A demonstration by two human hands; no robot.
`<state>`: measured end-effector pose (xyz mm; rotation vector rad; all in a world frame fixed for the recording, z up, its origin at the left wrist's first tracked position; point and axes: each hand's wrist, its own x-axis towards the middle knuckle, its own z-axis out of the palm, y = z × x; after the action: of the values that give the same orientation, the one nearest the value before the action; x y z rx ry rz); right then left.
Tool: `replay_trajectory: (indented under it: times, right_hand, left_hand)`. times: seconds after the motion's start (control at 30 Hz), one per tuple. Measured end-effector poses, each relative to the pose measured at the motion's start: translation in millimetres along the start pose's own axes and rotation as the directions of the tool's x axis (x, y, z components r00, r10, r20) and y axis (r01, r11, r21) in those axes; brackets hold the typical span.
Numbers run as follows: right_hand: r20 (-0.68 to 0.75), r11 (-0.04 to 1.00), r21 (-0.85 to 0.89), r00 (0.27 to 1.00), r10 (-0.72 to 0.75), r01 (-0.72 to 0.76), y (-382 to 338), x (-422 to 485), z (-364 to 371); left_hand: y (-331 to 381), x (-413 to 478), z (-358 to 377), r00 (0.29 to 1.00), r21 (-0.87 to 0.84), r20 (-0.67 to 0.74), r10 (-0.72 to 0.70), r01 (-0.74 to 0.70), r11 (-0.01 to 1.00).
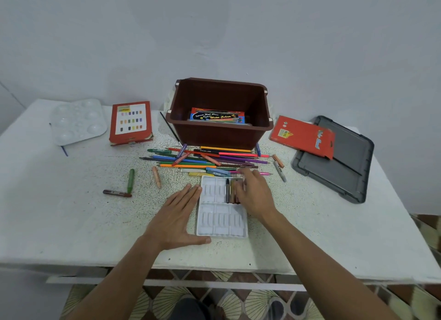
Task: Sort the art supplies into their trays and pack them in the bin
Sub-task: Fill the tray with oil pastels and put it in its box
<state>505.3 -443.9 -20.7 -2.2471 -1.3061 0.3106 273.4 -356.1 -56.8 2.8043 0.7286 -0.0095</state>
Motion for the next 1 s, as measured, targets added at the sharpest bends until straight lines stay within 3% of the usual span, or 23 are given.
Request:
replay_trajectory:
  times: [0.27,0.43,0.6,0.73,0.83,1.0]
  right_hand:
    - [-0.187,0.948,-0.219,0.963,0.193,-0.233,45,17,-37]
    - [-0.163,0.866,-0.331,0.926,0.339,-0.375,60,20,-48]
    - [-0.167,0.845,-0.348,0.914,0.370,-0.406,67,20,-45]
    - [-0.276,0.884,-0.211,0.893,0.356,-0.417,66,20,-45]
    - [-0.352,0.947,-0.018,0.888,0.295,-0.322,52,19,-48]
    - [-0.262,0.912,0.383,0.930,0.260,-0.147,16,15,-44]
  left_hand:
    - [-1,0,0,1.000,0.007,0.003,0.001,-0.001,1.000]
    - [0,-1,0,1.000,0.012,0.001,0.000,0.000,1.000]
    - [0,0,0,1.000,0.009,-0.003,-0.003,0.003,1.000]
    - [0,0,0,1.000,0.002,-0.003,-0.007,0.007,1.000]
    - [0,0,-1,1.000,-0.001,-0.002,-0.004,0.004,1.000]
    - [1,0,-1,1.000,-0.009,-0.012,-0.009,0.009,1.000]
